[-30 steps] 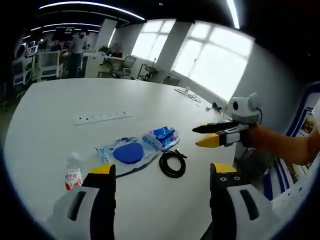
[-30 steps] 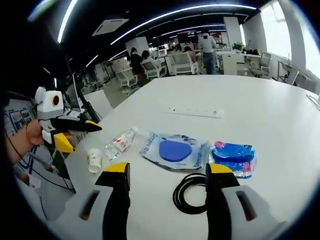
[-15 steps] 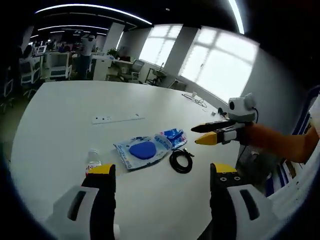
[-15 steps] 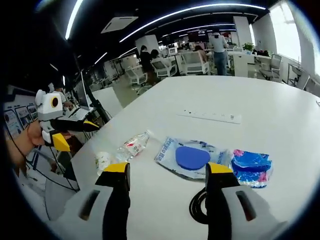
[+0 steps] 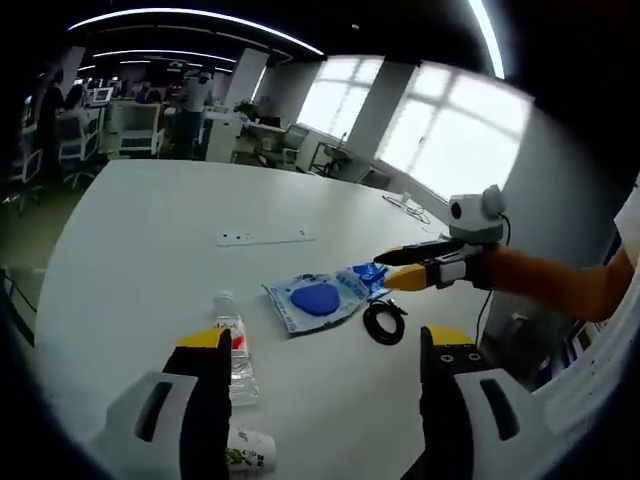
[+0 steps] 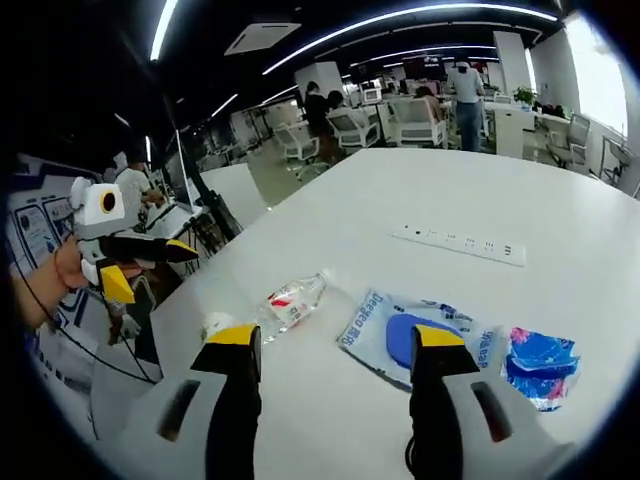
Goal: Arrange the tabletop items into an orderly group along one side of the table until the central work area is clear of visible clutter.
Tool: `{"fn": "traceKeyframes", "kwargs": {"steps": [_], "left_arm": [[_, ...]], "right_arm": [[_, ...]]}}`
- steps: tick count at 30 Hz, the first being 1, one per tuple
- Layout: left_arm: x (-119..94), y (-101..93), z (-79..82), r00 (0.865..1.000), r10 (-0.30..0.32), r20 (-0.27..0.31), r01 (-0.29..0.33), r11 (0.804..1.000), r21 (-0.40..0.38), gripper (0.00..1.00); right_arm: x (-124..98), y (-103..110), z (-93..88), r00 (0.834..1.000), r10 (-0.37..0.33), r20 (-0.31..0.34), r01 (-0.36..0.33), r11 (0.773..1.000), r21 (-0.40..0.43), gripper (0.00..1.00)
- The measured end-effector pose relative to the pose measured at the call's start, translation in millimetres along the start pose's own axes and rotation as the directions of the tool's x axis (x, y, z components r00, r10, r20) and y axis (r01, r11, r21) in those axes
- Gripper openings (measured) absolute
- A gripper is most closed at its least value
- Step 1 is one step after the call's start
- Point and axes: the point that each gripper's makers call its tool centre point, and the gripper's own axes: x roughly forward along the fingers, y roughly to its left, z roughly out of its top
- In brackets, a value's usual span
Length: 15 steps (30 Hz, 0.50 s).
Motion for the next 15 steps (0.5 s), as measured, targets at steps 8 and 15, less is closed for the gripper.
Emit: {"fn": "traceKeyframes", "kwargs": {"steps": [8, 15], "left_arm": [[-6, 14.0, -1.1, 1.0, 0.01, 0.008, -0.01, 1.0, -0.024, 0.79], [-11, 28.3, -4.8, 1.0, 0.021, 0.008, -0.021, 0.999, -0.037, 0.79]], "right_arm": [[28, 10, 6.8, 0.999, 0.043, -0.012, -0.043, 0.999, -0.014, 0.58], [48, 17, 4.8, 0.997, 0.073, -0.038, -0.074, 0.997, -0.02, 0.58]]}}
